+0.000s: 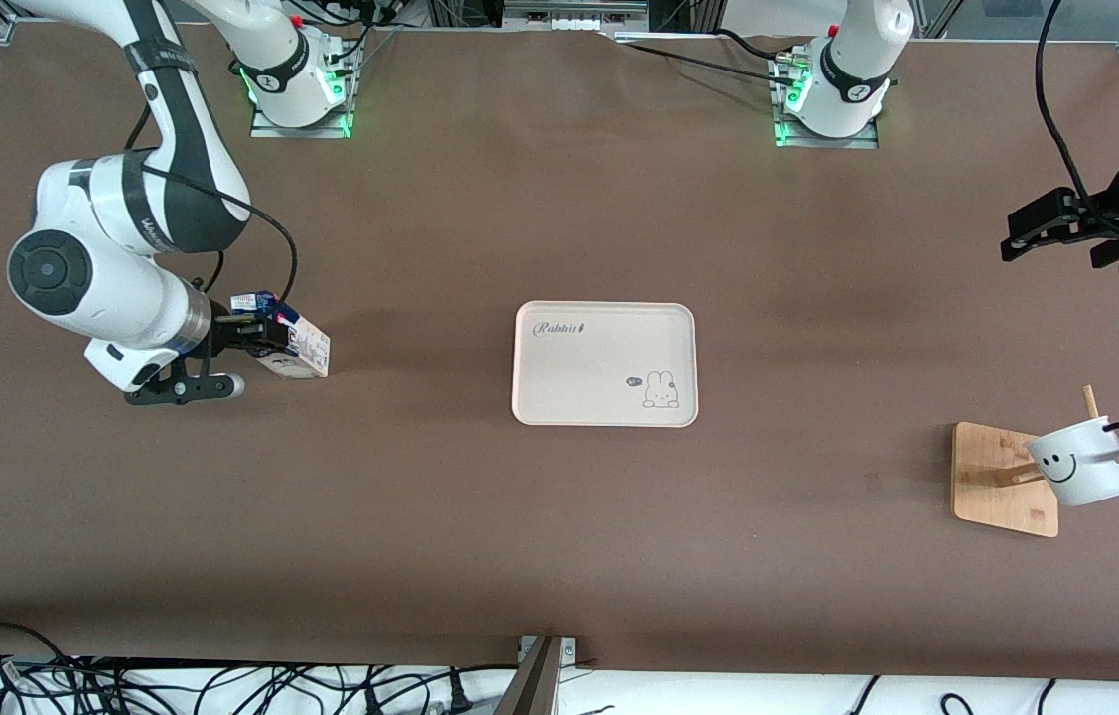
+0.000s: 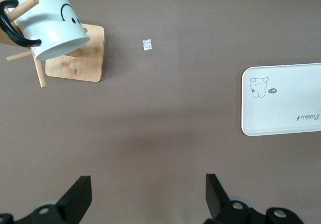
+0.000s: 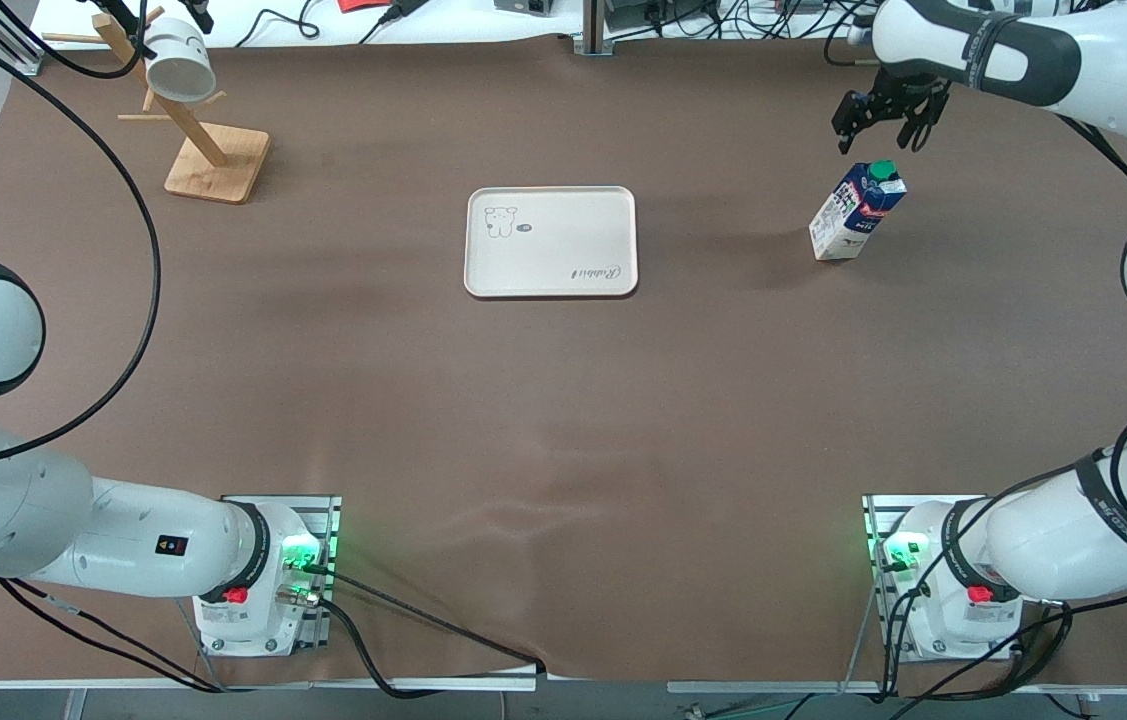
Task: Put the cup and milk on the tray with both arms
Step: 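Lower the right gripper onto the milk carton and grasp it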
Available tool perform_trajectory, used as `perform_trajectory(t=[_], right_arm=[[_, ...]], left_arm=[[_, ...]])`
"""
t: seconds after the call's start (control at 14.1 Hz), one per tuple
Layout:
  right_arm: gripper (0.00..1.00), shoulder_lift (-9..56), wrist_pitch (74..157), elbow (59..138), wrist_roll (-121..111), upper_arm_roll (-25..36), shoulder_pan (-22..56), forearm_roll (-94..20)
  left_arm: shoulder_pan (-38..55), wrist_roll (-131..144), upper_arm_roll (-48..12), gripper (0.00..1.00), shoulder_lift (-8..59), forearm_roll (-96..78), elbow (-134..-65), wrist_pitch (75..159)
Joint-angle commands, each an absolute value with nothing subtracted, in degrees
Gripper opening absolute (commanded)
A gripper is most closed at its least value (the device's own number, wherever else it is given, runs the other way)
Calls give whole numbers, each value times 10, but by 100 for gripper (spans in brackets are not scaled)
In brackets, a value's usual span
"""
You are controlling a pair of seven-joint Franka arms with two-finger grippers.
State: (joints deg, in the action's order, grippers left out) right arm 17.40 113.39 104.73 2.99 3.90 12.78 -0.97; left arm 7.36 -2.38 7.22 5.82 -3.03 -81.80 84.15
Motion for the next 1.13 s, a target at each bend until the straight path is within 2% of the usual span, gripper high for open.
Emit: perform_trajectory(t=[0.0, 0.21, 0.28, 0.43, 0.5, 0.57, 0.78, 1.06], right_arm=[[100, 142, 1150, 1105, 52, 39, 126, -6], [99, 127, 1170, 1149, 60, 39, 126, -5], [90, 121, 1178, 1164, 60, 39, 126, -6], [58, 121, 1177, 1165, 60, 39, 126, -5], [46, 122, 1174, 1162, 60, 40, 126, -6], [39, 122, 1173, 1158, 60, 39, 126, -5], [38, 128, 1157, 1110, 77, 31, 135, -9], [39, 177, 1082, 980, 176, 16, 205, -45]], left_arm=[[73, -17, 70, 100, 63, -36, -808, 837], [63, -25, 71, 100, 63, -40, -808, 838], [64, -28, 70, 100, 67, -37, -811, 839], [70, -30, 67, 100, 104, -37, -807, 841], [71, -30, 66, 100, 108, -38, -808, 850], [73, -30, 65, 100, 115, -34, -809, 852], [88, -31, 65, 100, 153, -10, -808, 861], [96, -24, 65, 100, 170, -9, -816, 912]])
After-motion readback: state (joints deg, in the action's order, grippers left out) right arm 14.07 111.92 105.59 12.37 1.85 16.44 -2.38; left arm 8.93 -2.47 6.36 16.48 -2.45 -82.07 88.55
